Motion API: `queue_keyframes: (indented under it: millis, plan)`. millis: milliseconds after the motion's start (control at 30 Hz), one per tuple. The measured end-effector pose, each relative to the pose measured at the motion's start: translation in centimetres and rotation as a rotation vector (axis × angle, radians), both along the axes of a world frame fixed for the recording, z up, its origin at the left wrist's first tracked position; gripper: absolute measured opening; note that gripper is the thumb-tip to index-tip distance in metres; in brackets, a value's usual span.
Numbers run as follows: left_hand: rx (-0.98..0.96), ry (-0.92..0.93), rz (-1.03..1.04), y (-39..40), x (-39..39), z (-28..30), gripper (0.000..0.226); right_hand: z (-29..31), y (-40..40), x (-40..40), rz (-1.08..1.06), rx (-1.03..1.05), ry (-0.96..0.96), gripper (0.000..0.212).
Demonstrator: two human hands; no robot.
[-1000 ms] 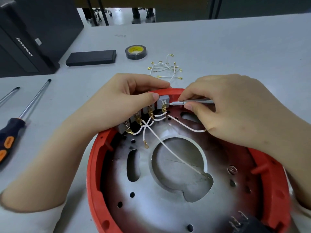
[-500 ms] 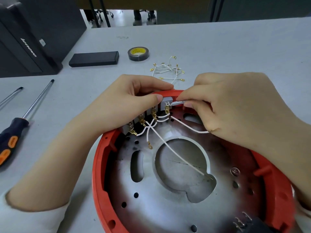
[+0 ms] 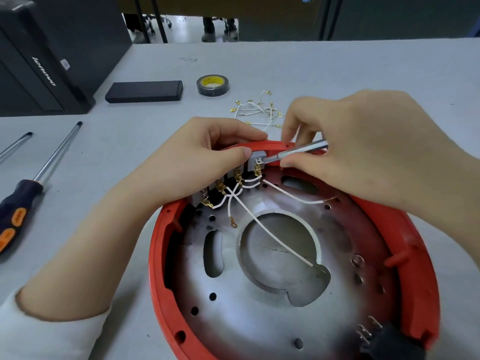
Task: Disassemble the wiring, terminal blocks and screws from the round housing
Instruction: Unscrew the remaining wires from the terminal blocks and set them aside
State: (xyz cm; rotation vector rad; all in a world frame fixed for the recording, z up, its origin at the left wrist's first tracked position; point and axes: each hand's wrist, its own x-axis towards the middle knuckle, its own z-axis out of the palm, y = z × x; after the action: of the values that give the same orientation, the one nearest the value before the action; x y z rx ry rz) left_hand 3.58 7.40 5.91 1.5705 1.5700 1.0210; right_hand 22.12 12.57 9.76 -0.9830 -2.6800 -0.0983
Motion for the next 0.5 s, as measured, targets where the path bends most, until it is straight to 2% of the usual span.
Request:
queue_keyframes:
  millis: [267,500]
  plan:
    - [0.016,0.065,-0.032,-0.2,0.1,0.2,0.015,-0.2,0.5,-0.5,0.011,-0.268,0.236,0.010]
    - [0.019,0.068,0.000,-0.1,0.2,0.2,0.011,-1.3,1.5,-0.1,0.119,-0.614,0.500,0.011]
